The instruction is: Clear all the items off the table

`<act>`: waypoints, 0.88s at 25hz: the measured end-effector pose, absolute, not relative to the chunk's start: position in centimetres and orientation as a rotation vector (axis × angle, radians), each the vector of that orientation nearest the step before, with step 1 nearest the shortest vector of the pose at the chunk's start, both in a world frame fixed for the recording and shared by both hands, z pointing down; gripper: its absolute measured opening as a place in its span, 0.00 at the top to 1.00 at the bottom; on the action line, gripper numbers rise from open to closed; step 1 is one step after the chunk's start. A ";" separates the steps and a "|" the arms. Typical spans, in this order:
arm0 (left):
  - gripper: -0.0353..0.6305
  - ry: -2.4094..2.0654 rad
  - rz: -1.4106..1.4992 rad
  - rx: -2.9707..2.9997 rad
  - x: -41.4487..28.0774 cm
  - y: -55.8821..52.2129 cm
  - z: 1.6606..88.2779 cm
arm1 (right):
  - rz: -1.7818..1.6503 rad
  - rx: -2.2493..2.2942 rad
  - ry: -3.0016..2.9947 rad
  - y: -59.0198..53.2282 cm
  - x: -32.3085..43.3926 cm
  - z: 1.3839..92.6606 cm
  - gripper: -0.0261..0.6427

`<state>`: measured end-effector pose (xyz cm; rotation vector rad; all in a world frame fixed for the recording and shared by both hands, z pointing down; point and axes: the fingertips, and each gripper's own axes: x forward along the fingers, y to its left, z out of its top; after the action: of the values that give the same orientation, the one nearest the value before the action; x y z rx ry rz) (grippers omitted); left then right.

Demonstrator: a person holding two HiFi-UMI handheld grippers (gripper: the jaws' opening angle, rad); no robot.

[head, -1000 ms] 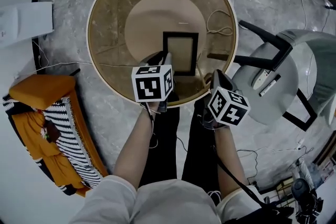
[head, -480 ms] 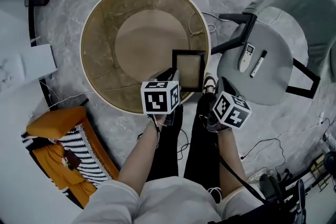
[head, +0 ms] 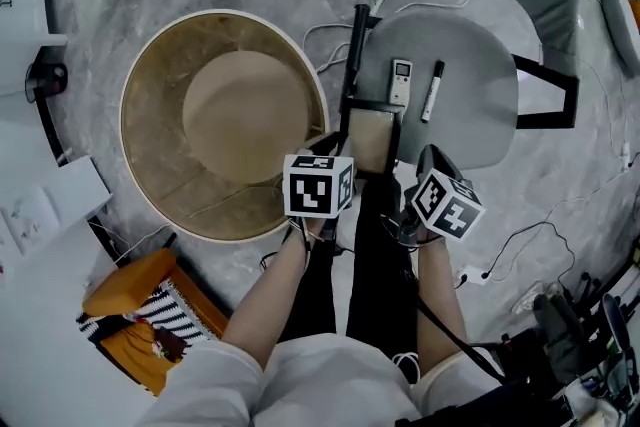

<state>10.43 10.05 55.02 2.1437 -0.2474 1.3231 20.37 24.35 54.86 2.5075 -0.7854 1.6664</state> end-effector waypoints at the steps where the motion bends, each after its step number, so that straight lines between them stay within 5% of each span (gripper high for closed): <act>1: 0.84 -0.237 1.324 2.143 11.5 10.9 55.1 | 1.668 2.515 -0.777 25.2 21.1 54.8 0.92; 22: 0.84 -0.054 1.471 2.110 28.9 25.0 59.1 | 1.780 2.587 -0.533 39.9 33.3 56.5 0.92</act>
<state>28.92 24.97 59.06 2.1102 -0.0538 1.4706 33.26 39.88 56.54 2.5874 -0.5332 1.7796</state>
